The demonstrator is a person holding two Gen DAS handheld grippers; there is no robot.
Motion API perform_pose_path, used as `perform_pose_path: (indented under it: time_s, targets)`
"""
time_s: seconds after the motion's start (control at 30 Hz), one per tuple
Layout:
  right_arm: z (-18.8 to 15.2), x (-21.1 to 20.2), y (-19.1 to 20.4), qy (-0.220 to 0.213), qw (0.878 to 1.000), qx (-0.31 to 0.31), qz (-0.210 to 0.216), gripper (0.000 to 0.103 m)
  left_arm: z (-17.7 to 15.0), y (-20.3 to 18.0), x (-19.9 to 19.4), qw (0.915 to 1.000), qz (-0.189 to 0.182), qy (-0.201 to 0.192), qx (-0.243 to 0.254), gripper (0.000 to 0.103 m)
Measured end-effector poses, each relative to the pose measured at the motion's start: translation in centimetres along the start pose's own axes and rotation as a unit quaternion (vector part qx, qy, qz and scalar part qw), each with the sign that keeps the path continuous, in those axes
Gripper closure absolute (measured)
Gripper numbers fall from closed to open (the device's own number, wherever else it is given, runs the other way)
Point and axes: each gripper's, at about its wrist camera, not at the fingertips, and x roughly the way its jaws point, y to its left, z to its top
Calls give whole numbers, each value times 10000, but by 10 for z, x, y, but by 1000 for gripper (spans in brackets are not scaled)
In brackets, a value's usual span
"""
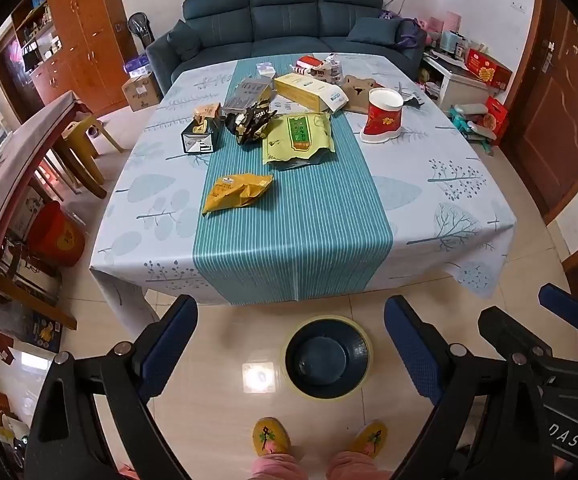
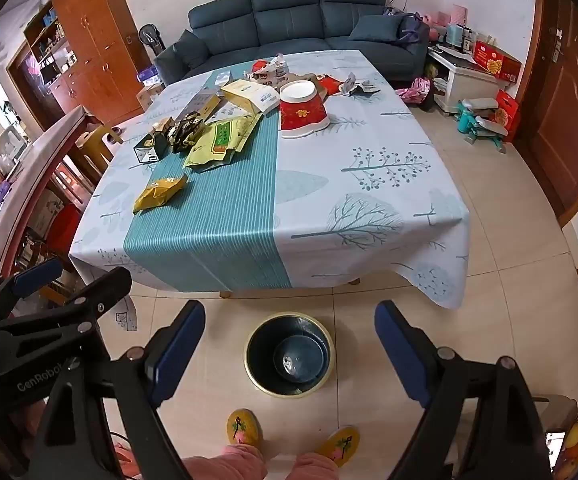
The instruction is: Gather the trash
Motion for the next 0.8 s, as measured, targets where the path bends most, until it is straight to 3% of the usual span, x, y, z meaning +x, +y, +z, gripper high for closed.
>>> perform_pose_path:
  time_s: [0.8]
  targets:
    - [-2, -7, -3, -70, 10000, 28, 32, 16, 5, -1, -6, 10000, 49, -79, -3, 10]
